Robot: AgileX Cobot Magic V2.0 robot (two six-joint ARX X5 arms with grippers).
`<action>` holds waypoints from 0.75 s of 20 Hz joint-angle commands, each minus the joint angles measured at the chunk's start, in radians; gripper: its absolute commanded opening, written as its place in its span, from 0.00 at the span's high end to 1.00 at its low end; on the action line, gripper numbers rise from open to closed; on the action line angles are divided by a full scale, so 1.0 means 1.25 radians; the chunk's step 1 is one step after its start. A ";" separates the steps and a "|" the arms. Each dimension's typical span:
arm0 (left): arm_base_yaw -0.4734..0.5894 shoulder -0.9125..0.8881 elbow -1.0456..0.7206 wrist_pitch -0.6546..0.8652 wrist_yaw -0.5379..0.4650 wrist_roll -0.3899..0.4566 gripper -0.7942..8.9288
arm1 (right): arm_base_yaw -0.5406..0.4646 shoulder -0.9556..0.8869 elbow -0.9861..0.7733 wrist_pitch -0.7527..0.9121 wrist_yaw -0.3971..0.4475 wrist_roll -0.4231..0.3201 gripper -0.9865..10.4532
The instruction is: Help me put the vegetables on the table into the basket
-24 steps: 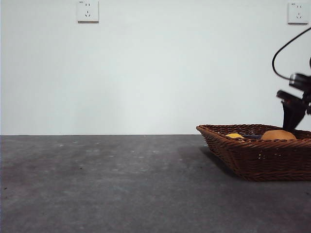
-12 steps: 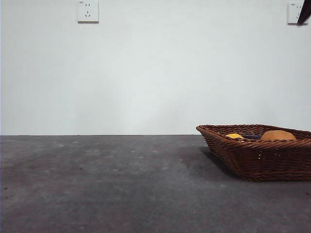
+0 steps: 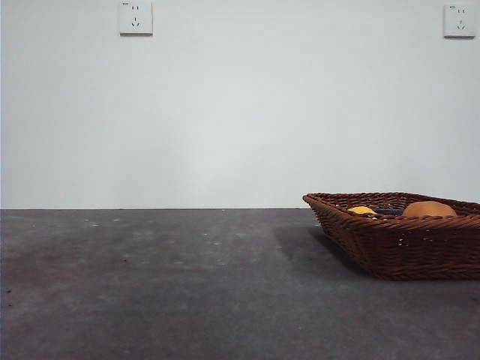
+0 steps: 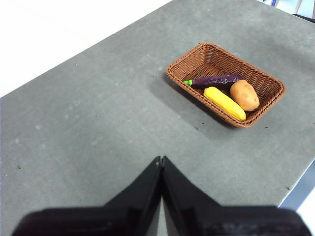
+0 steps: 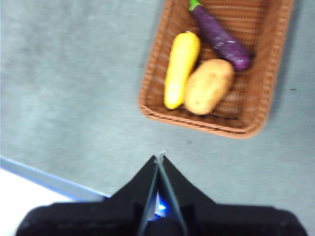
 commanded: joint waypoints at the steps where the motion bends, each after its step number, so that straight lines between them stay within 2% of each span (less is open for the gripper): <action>1: 0.003 -0.001 -0.005 0.002 0.004 -0.009 0.92 | 0.001 -0.002 -0.002 -0.016 0.014 -0.003 0.92; 15: 0.003 0.013 -0.005 0.002 0.004 -0.008 0.92 | 0.000 0.017 -0.002 -0.016 0.014 -0.004 0.91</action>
